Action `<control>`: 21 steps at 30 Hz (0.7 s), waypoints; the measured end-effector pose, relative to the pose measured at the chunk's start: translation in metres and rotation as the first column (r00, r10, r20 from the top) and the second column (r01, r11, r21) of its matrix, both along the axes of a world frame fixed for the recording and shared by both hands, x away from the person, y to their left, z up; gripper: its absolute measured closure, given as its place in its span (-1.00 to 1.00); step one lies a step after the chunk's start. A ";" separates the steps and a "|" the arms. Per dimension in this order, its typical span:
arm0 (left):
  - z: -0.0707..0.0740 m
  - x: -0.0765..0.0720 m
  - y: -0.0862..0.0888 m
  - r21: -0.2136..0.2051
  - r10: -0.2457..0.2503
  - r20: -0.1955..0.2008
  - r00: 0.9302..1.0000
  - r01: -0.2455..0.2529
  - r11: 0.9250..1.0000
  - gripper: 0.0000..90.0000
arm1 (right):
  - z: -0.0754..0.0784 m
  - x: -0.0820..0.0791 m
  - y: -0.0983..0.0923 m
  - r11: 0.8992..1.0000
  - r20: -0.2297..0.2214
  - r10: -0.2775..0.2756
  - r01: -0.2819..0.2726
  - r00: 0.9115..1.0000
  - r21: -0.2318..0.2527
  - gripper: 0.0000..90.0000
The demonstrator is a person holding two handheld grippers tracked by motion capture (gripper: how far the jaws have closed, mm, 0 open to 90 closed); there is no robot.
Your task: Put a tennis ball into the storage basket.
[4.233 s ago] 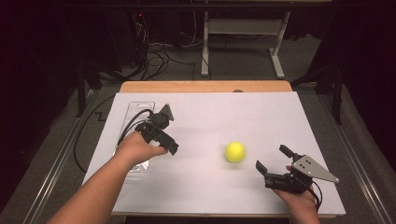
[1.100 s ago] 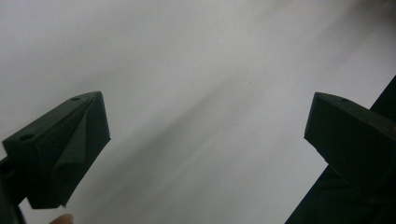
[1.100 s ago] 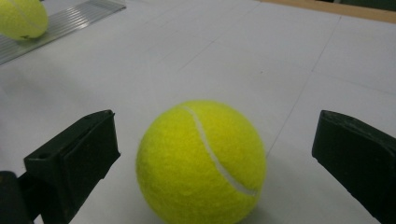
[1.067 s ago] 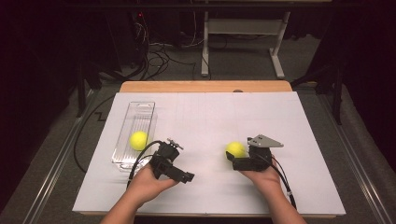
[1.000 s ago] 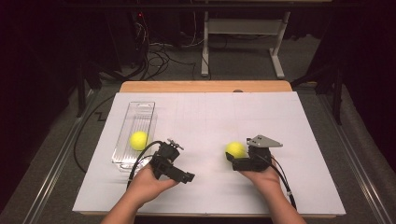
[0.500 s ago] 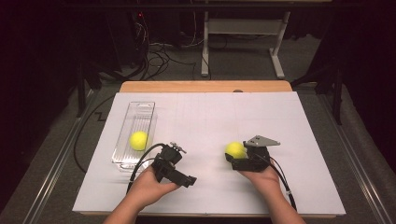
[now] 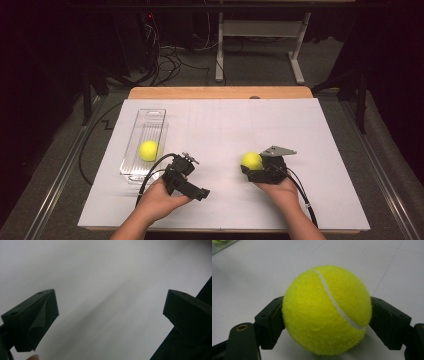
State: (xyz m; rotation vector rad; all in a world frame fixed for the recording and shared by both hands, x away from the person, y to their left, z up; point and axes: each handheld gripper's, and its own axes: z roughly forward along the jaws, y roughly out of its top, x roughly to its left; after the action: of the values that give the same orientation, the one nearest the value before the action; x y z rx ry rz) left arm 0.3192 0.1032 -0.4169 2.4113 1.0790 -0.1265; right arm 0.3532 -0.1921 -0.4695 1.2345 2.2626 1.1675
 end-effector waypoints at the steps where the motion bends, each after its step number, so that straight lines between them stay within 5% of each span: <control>1: 0.000 0.000 0.000 0.000 0.001 0.000 1.000 -0.001 1.000 -0.98 | 0.000 0.000 0.000 1.000 -0.003 0.003 -0.002 1.000 0.003 -0.50; 21: 0.000 0.000 0.001 0.005 0.003 0.004 1.000 -0.003 1.000 -0.98 | 0.002 -0.001 -0.001 1.000 0.006 0.005 -0.006 1.000 0.018 -0.40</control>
State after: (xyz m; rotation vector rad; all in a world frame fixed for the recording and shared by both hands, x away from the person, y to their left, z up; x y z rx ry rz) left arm 0.3194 0.1040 -0.4171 2.4131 1.0830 -0.1182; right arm 0.3521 -0.1931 -0.4673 1.2305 2.2574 1.1945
